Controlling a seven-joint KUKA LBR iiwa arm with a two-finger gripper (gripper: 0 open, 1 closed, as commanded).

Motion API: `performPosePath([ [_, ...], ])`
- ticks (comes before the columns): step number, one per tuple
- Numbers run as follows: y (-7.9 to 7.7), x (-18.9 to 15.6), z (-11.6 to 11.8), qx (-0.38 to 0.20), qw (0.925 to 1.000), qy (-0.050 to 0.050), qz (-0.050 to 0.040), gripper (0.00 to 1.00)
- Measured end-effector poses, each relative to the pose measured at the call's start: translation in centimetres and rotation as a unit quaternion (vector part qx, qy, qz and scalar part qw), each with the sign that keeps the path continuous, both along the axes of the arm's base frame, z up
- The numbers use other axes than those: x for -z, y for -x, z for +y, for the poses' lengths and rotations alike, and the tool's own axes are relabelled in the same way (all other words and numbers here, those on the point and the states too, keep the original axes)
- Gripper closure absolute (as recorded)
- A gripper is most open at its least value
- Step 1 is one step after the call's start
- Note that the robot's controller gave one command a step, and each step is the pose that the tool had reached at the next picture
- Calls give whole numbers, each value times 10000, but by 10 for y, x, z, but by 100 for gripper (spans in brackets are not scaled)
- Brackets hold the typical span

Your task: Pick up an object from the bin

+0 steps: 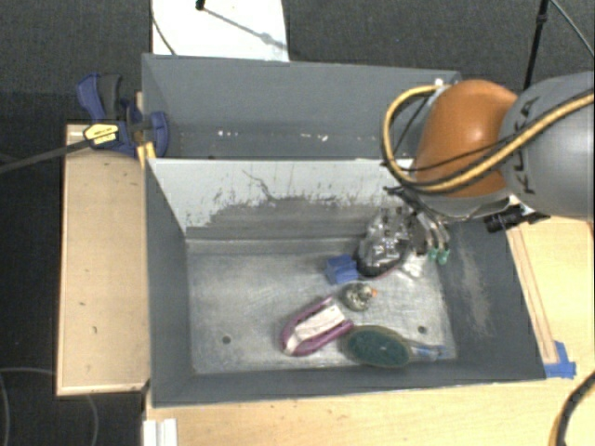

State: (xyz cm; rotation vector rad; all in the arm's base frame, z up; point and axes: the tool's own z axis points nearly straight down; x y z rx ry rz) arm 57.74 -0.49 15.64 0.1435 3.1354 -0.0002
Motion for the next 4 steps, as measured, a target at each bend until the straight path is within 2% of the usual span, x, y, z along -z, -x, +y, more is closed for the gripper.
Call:
performPosePath([
  [1, 0, 0, 0, -3, 10000, 0, 0, 0],
  [2, 14, 25, -16, -397, 9992, 0, 17, 0],
  [3, 9, 84, 2, -1402, 9901, 0, -18, 0],
  [4, 8, 82, 2, -1396, 9902, 3, -32, 100],
])
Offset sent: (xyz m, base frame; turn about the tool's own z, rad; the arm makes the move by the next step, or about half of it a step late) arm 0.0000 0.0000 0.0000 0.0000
